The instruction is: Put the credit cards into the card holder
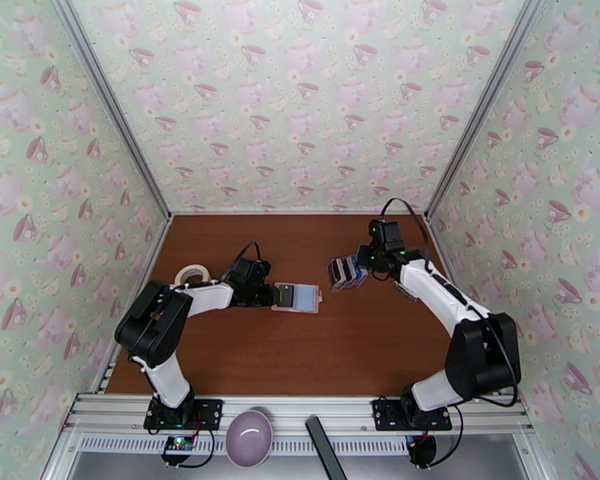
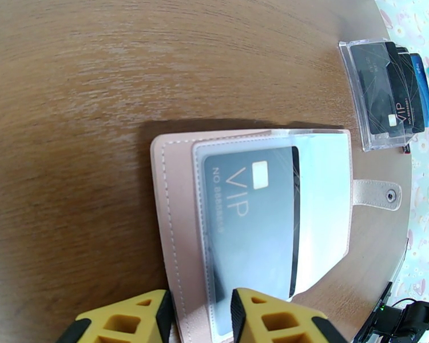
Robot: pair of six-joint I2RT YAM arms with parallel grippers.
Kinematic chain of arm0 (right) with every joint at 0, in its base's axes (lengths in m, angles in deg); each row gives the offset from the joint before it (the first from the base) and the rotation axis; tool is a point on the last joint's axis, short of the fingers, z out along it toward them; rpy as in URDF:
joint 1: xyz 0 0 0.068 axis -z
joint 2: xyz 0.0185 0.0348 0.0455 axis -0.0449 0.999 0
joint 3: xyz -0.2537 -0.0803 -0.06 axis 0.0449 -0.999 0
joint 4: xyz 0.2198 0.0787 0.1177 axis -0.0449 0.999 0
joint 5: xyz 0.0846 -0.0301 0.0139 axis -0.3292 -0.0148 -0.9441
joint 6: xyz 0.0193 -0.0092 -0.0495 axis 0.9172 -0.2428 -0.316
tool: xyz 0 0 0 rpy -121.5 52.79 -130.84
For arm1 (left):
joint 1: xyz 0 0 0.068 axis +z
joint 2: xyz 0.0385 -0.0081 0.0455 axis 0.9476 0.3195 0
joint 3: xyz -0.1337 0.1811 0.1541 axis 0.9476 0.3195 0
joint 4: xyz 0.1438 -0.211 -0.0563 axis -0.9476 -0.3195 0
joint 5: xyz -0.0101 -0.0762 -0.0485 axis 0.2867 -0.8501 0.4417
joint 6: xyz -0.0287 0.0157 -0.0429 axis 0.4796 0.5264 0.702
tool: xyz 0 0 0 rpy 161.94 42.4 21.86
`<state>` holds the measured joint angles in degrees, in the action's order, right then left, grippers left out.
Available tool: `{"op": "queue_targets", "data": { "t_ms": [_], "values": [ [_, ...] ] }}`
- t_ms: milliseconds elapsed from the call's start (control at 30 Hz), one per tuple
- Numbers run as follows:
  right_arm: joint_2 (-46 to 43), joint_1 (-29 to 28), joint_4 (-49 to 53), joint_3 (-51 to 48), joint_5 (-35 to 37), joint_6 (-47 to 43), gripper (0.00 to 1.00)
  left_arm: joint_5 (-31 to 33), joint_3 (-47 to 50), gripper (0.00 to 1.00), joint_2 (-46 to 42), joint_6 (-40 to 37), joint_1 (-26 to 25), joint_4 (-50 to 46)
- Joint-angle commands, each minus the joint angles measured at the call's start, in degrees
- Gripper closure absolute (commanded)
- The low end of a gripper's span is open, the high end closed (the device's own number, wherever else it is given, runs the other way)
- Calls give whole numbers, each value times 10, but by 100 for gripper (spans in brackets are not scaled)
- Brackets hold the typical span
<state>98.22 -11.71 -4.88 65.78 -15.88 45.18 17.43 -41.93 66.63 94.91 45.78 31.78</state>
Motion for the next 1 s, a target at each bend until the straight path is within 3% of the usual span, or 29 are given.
{"op": "queue_targets", "data": {
  "t_ms": [0, 233, 500, 667, 800, 967],
  "values": [
    [-36, -20, -10, -13, -26, 29, 94, -5, 19, 64, 9, 8, -12, -1],
    [-72, -83, -89, -73, -95, 106, 94, -2, 24, 59, -36, 5, -3, -21],
    [-60, -154, -113, -84, -77, 133, 93, -4, 29, 58, -73, -2, 4, -41],
    [-57, -156, -107, -84, -64, 128, 93, -11, 32, 58, -89, -3, 6, -41],
    [-57, -154, -78, -74, -10, 99, 93, -30, 32, 58, -102, 1, 1, -31],
    [-58, -110, -59, -64, 13, 68, 92, -60, 20, 58, -92, 8, -13, -12]
  ]
}}
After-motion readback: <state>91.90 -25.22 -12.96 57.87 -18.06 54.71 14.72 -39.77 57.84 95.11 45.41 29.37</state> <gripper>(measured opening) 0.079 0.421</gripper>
